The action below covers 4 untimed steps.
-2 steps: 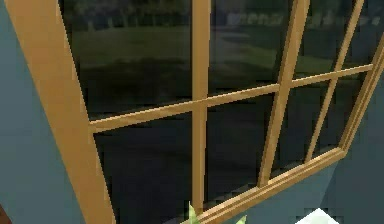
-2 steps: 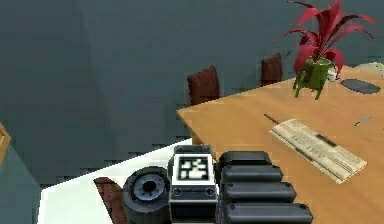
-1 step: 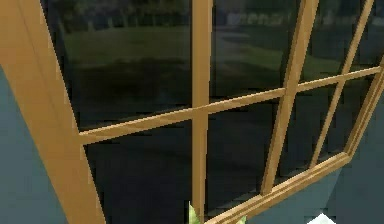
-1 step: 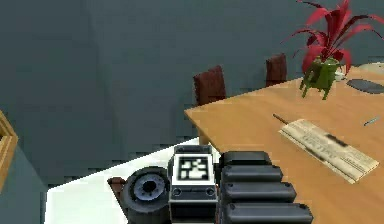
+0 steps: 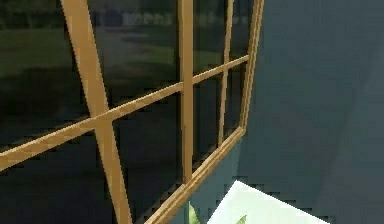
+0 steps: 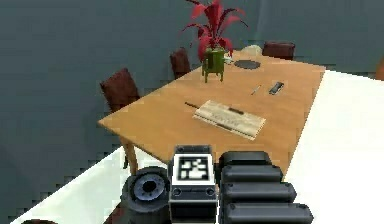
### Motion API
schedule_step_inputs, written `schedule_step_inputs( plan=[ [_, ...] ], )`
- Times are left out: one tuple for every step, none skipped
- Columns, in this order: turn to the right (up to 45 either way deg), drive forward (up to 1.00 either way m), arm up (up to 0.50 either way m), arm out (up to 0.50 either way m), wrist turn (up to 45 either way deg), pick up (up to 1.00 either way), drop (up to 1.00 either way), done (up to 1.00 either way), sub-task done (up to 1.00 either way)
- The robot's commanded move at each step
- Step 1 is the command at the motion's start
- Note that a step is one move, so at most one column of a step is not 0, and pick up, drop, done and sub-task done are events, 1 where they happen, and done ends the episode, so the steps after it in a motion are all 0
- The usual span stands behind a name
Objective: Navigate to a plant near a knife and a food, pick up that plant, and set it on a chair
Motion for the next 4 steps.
schedule_step_inputs(
  plan=[
    [0.0, 0.15, 0.00, 0.00, 0.0, 0.00, 0.00, 0.00, 0.00],
    [45.0, 0.00, 0.00, 0.00, 0.0, 0.00, 0.00, 0.00, 0.00],
    [45.0, 0.00, 0.00, 0.00, 0.0, 0.00, 0.00, 0.00, 0.00],
    [30.0, 0.00, 0.00, 0.00, 0.0, 0.00, 0.00, 0.00, 0.00]
  ],
)
